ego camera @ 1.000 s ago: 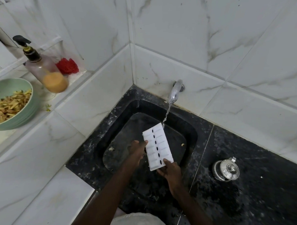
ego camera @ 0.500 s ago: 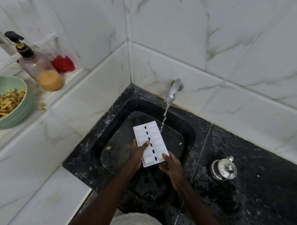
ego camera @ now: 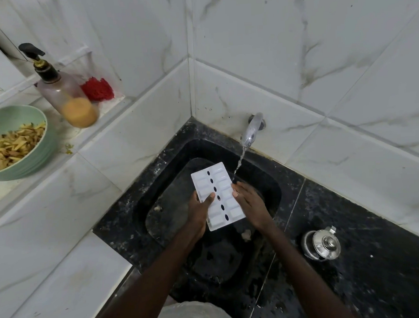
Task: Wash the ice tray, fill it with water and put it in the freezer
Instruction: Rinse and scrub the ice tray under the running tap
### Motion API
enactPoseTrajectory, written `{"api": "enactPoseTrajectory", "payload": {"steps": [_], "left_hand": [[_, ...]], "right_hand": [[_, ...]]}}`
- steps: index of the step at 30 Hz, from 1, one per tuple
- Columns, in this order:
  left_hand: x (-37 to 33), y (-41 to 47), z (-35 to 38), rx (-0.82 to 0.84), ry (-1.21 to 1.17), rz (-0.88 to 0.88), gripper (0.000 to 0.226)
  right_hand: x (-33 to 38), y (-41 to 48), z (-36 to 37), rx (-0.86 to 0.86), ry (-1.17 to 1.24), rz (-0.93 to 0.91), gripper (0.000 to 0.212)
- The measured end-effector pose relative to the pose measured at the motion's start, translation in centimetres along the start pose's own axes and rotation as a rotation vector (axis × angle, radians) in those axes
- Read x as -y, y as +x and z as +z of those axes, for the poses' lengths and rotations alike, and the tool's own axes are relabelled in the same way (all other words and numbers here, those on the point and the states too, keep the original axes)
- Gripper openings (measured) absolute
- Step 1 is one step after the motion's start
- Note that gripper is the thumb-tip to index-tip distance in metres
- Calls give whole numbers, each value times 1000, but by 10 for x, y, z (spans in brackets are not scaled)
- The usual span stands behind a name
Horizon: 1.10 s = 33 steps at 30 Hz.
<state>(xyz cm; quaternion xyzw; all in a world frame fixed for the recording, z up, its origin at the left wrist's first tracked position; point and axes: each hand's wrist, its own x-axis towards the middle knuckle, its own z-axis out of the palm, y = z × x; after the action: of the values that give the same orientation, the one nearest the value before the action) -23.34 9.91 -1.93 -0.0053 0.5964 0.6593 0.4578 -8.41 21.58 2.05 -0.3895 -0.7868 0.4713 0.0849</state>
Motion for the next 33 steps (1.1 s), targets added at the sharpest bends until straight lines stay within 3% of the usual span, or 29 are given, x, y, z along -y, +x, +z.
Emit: {"api": "enactPoseTrajectory", "payload": {"steps": [9, 16, 24, 29, 33], "left_hand": [[-14, -6, 7, 94, -39, 17, 48], [-20, -2, 7, 46, -63, 40, 47], [-11, -3, 7, 10, -62, 27, 56], [-22, 3, 11, -40, -74, 40, 44], [-29, -6, 18, 67, -35, 38, 43]], "right_hand": [[35, 69, -27, 82, -182, -97, 53], [27, 69, -24, 110, -282, -116, 57], [-17, 14, -12, 58, -133, -53, 64], [-11, 8, -19, 80, -124, -94, 62], [12, 30, -24, 66, -183, -119, 63]]}}
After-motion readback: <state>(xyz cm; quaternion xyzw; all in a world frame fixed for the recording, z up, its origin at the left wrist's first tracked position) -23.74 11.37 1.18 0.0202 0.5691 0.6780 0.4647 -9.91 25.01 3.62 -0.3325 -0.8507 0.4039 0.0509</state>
